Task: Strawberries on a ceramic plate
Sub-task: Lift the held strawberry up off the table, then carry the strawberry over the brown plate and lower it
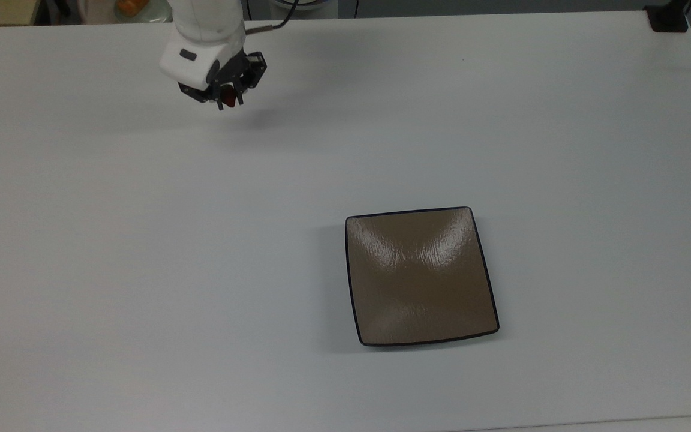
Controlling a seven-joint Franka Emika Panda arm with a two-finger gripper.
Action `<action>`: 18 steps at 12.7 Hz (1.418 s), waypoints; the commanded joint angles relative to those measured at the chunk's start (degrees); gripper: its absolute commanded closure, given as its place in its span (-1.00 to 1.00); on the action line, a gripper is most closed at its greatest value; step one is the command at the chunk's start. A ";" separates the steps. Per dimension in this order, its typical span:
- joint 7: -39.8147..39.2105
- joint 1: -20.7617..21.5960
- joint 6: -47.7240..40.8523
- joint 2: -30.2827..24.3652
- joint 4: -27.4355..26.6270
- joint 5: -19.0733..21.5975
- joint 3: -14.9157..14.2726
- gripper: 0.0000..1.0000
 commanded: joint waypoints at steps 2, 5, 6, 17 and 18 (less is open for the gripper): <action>-0.32 0.71 -13.22 0.08 14.40 4.74 0.02 0.78; -0.14 1.15 -18.23 0.43 21.17 9.92 0.02 0.78; 0.04 1.67 -18.60 0.52 22.14 10.46 0.11 0.78; 30.33 12.75 11.49 14.30 27.25 11.34 2.65 0.72; 31.49 13.01 15.38 15.45 26.99 10.99 3.18 0.72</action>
